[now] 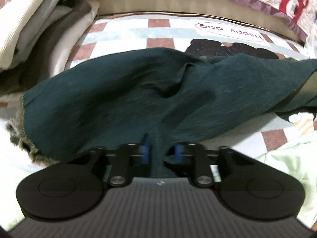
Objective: Fold clothes
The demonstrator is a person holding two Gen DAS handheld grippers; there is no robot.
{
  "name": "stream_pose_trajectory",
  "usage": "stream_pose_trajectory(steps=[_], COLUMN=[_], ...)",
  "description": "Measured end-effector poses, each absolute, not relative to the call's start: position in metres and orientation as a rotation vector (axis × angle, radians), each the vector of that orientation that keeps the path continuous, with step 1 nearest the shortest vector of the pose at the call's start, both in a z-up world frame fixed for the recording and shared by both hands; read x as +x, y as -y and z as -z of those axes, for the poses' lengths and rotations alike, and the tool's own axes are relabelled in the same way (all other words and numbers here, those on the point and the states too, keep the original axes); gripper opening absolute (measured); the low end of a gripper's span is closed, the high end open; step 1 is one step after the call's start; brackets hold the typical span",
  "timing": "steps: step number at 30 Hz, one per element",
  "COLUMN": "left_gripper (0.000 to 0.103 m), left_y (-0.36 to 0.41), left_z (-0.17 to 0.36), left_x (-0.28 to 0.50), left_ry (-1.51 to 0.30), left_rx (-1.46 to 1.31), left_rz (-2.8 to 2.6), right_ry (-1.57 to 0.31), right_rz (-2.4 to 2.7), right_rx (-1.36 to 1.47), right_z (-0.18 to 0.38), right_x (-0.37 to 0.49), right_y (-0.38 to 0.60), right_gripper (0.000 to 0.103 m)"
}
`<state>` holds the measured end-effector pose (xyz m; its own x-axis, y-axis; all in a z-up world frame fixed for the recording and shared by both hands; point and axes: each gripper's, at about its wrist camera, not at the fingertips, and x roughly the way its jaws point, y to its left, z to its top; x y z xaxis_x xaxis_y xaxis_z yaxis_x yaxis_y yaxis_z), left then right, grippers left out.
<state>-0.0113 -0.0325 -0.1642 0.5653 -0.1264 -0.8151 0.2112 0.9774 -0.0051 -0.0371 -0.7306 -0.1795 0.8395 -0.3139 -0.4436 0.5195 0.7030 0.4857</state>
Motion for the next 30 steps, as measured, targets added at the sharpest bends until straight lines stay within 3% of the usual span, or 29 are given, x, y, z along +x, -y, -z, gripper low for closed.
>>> stream_pose_trajectory(steps=[12, 30], left_gripper=[0.006, 0.006], left_y=[0.051, 0.023], left_z=[0.103, 0.047], left_x=[-0.026, -0.038], left_ry=[-0.641, -0.439], left_rx=[0.277, 0.279], left_rz=[0.056, -0.118], right_ry=[-0.228, -0.121], right_rz=[0.444, 0.356], right_rx=[0.574, 0.512], right_z=[0.147, 0.123], right_x=[-0.067, -0.101], right_y=[0.695, 0.671], right_gripper=[0.007, 0.007])
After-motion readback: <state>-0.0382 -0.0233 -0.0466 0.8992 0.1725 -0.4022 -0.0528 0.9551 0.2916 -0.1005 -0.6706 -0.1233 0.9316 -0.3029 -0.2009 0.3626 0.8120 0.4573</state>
